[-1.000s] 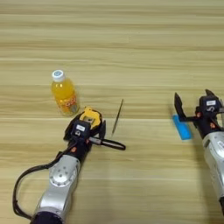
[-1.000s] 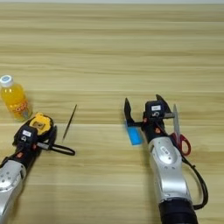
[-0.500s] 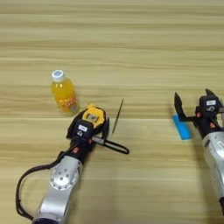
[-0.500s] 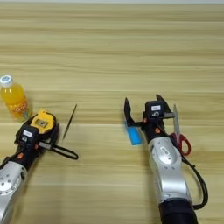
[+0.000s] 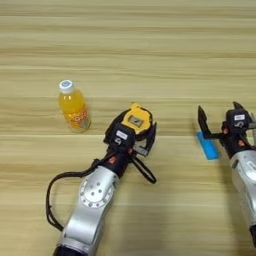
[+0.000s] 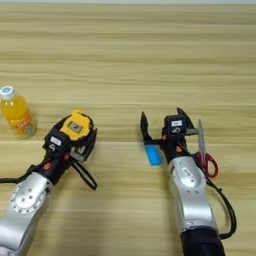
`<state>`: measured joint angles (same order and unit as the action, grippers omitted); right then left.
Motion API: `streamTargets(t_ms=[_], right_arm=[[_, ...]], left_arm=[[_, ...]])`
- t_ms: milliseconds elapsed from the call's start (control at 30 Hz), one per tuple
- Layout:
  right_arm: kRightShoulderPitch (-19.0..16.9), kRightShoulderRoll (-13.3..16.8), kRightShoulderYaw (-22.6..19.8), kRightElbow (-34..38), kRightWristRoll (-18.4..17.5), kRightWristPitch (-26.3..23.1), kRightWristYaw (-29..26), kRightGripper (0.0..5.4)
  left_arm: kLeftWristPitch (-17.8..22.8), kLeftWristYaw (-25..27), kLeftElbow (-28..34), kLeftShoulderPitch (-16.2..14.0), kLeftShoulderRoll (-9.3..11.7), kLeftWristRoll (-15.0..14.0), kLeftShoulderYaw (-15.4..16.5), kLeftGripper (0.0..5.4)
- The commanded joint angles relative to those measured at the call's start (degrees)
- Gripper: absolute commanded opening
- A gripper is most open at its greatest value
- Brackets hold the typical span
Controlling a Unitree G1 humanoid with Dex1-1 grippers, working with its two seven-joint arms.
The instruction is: Move the objects on the table
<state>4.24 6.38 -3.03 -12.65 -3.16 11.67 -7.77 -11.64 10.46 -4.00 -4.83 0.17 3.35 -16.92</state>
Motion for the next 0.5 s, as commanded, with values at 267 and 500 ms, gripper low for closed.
streamTargets(t_ms=[267,500], right_arm=[[0.63,-0.73,0.60,0.70,0.82,-0.94,1.07,5.40],[0.32,-0.97,0.93,1.43,0.91,-1.19,1.39,5.40]], left_arm=[[-2.43,2.05,-12.98,3.81,-3.51,1.05,-3.98,4.13],[-5.89,1.79,-22.73,7.00,-4.22,1.70,-3.92,4.13]])
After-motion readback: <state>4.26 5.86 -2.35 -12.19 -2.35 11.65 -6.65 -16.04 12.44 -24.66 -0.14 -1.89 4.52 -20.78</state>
